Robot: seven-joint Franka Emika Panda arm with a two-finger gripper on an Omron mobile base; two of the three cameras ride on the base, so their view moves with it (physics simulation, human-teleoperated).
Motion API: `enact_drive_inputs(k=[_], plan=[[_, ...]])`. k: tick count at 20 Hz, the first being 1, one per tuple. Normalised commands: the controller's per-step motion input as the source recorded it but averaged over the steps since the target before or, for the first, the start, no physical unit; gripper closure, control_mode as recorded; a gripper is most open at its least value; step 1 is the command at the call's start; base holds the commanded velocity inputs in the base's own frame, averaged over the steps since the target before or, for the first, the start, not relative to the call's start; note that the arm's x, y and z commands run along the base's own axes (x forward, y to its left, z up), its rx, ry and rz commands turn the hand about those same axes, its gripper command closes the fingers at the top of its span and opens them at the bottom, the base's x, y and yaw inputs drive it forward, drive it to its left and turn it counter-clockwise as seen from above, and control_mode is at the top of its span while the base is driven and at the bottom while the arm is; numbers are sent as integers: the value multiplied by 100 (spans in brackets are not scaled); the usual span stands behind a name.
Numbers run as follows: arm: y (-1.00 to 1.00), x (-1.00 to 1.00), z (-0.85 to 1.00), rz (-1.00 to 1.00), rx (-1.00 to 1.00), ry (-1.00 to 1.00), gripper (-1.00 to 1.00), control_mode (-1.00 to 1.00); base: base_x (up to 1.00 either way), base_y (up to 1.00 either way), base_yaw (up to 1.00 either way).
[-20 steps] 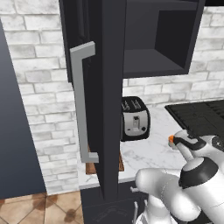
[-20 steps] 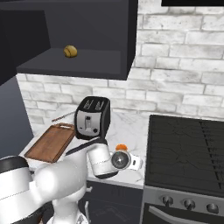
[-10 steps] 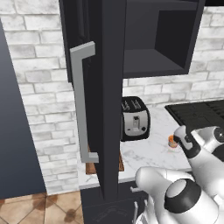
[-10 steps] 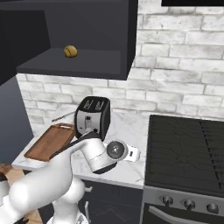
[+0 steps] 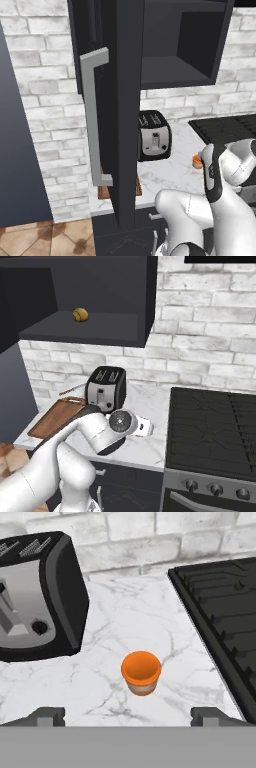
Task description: Pick the bread, place it on the cutting board, pick the jam, place it on the counter, and close the cabinet.
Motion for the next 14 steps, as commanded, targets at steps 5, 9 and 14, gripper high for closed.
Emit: enact_drive_inputs(k=[5,9,14], plan=[[31,-37,32,2,0,0,-100,-100,0,0,0],[38,-29,39,0,0,0,-100,-100,0,0,0],[32,-16,41,0,0,1,-100,-100,0,0,0]])
